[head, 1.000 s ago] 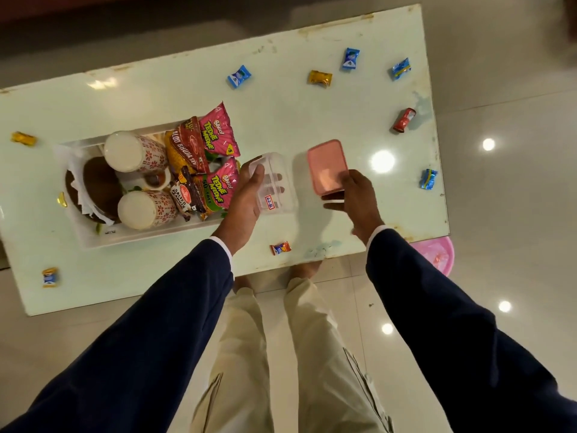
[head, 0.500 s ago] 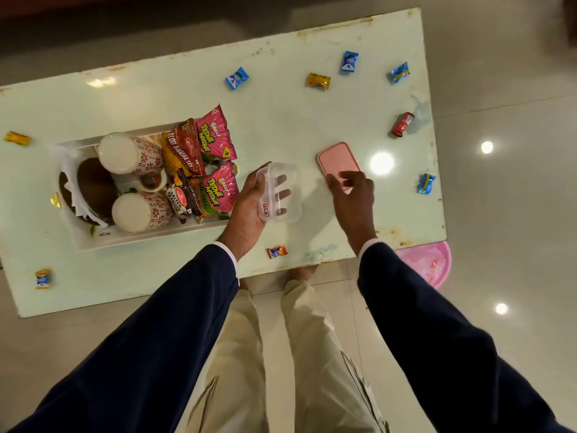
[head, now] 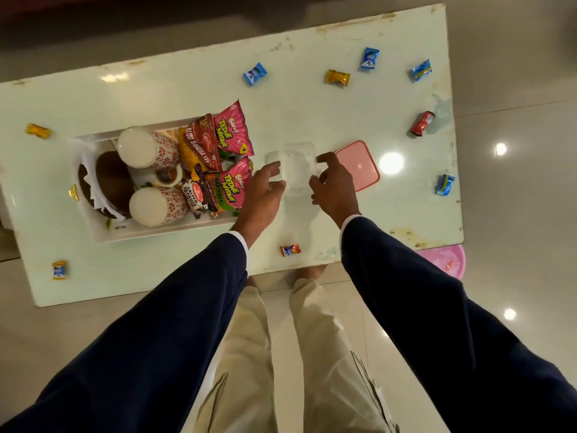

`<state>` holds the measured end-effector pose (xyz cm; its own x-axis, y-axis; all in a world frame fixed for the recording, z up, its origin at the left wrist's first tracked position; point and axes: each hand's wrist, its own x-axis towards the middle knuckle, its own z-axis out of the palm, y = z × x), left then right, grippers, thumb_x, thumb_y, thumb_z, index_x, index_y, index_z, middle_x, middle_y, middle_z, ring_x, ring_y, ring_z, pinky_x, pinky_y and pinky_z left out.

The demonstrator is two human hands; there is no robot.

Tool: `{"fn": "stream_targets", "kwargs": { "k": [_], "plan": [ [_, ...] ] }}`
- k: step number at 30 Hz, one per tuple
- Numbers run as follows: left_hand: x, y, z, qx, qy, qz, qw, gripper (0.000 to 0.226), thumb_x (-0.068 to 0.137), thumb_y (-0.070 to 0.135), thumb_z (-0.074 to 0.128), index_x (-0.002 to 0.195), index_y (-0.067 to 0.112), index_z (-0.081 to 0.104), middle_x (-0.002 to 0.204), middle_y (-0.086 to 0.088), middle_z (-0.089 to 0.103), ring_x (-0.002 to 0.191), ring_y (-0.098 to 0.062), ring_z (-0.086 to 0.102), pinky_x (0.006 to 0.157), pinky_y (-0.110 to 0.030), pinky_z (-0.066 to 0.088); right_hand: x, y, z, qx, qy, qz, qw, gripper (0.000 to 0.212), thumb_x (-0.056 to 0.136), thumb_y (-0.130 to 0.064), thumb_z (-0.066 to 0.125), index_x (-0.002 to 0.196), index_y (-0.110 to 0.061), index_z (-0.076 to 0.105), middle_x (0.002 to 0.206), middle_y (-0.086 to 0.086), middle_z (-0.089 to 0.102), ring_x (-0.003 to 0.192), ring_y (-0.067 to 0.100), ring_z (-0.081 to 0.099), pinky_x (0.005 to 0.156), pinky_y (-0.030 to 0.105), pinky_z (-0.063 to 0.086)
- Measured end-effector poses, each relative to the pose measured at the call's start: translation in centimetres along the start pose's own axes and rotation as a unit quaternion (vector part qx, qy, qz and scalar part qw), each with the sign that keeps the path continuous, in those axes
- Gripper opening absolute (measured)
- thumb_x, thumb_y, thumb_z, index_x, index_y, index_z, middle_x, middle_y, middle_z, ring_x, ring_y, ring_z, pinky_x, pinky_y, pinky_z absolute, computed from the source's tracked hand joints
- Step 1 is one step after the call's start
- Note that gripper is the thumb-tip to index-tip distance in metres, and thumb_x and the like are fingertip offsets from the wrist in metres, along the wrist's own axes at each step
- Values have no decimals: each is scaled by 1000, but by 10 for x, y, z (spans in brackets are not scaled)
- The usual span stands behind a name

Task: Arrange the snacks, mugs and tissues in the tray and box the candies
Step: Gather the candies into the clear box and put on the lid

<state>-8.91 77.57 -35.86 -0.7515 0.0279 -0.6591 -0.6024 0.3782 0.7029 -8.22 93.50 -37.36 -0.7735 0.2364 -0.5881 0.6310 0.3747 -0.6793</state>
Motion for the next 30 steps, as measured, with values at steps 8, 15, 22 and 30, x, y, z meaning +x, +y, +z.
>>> {"fn": "stream_targets", "kwargs": {
  "k": [8, 15, 22, 30],
  "plan": [
    [5, -6, 2, 33, -40, -33, 998, 57, 101, 14, 57, 154, 18, 36, 153, -6, 45, 129, -21, 53, 97, -30, 42, 5, 10, 4, -40, -7, 29, 999, 41, 89, -28, 68, 124, -20, 50, 94, 7, 67, 77, 26, 71, 71, 47, 61],
    [-43, -29, -12, 188, -29, 124, 974, 46, 89, -5, 62, 129, 17, 53, 120, -1, 52, 97, -12, 61, 86, -32, 56, -54, 49, -18, -71, 41, 25, 996, 19, 91, -32, 65, 109, -24, 61, 92, -6, 65, 82, 9, 64, 72, 28, 55],
    [-56, -71, 9, 332, -152, 71, 928, 43, 85, 10, 74, 122, 23, 56, 122, -1, 52, 110, -20, 60, 92, -43, 53, -104, 116, -41, -111, 99, 87, 985, 21, 84, -6, 66, 101, -19, 65, 101, -1, 59, 80, 18, 62, 81, 33, 54],
    [-44, -95, 32, 464, -143, 131, 864, 41, 82, 22, 80, 116, 17, 58, 118, -8, 54, 106, -30, 58, 85, -45, 53, -97, 145, -55, -184, 116, 69, 974, 53, 75, -19, 80, 121, -22, 53, 124, 7, 46, 111, 31, 48, 97, 44, 45]
  ]
}}
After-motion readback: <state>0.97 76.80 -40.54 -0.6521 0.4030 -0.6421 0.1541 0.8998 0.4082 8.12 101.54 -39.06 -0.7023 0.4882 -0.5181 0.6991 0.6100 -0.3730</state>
